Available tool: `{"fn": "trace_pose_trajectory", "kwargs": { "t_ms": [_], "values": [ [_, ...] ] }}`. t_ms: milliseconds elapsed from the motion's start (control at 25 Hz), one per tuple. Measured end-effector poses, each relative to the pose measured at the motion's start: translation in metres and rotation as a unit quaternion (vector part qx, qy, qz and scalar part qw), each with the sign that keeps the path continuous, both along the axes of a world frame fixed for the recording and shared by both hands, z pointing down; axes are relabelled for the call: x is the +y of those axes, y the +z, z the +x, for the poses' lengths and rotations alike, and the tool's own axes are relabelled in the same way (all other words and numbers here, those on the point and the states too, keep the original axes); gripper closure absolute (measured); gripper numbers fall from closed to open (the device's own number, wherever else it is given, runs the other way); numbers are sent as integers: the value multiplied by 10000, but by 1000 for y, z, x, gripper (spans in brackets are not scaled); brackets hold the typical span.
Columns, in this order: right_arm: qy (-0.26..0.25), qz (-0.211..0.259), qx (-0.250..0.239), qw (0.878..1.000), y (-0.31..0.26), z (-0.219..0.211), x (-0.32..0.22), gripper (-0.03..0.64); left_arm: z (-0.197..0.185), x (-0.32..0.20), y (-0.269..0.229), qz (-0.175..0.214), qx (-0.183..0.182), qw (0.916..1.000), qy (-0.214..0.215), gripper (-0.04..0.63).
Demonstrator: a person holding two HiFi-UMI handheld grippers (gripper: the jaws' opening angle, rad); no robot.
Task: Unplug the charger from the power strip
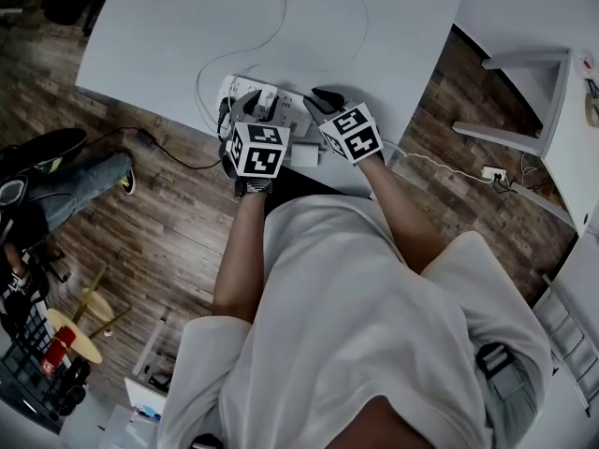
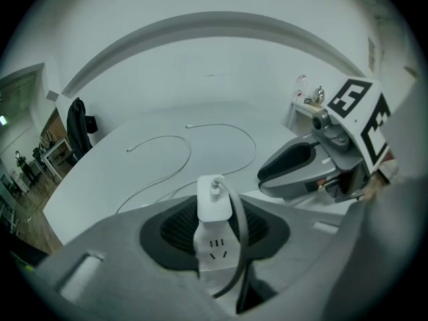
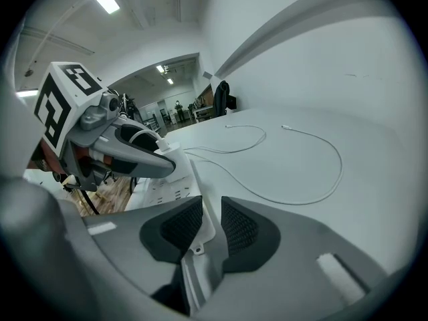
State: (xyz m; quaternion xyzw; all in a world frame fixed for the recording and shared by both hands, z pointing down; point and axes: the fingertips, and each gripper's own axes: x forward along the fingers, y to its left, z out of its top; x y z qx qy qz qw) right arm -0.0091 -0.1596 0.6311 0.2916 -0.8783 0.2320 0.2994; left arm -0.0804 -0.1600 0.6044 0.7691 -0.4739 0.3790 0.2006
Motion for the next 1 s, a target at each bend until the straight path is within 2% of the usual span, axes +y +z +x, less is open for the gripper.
{"fn": "trace_pose_trajectory", "kwargs": {
  "t_ms": [80, 280, 400, 480, 640, 720, 840, 1000],
  "values": [
    [5, 4, 4, 10000, 0, 1, 0, 525, 0, 0, 0, -15, 68, 10000, -32, 454],
    [31, 15, -45, 10000, 0, 1, -1, 522, -7, -1, -4, -110, 709, 9964, -463, 456],
    [45, 13, -43, 10000, 0, 2, -1, 518, -8, -1, -4, -138, 879, 9945, -549, 456],
    [49, 13, -41, 10000, 0, 1, -2, 515, -10, -1, -4, -145, 865, 9947, -541, 456],
    [57, 27, -32, 10000, 0, 2, -2, 511, -4, 1, -8, 48, 423, 9988, -251, 456],
    [59, 39, -25, 10000, 0, 3, -1, 511, 0, -1, -15, 160, 349, 9991, -169, 456],
    [82, 47, -5, 10000, 0, 3, -1, 511, -2, -3, -20, 60, 799, 9962, -356, 456],
    [71, 67, 19, 10000, 1, 2, -2, 511, -7, -1, -23, -130, 1666, 9835, -698, 456]
  ]
}}
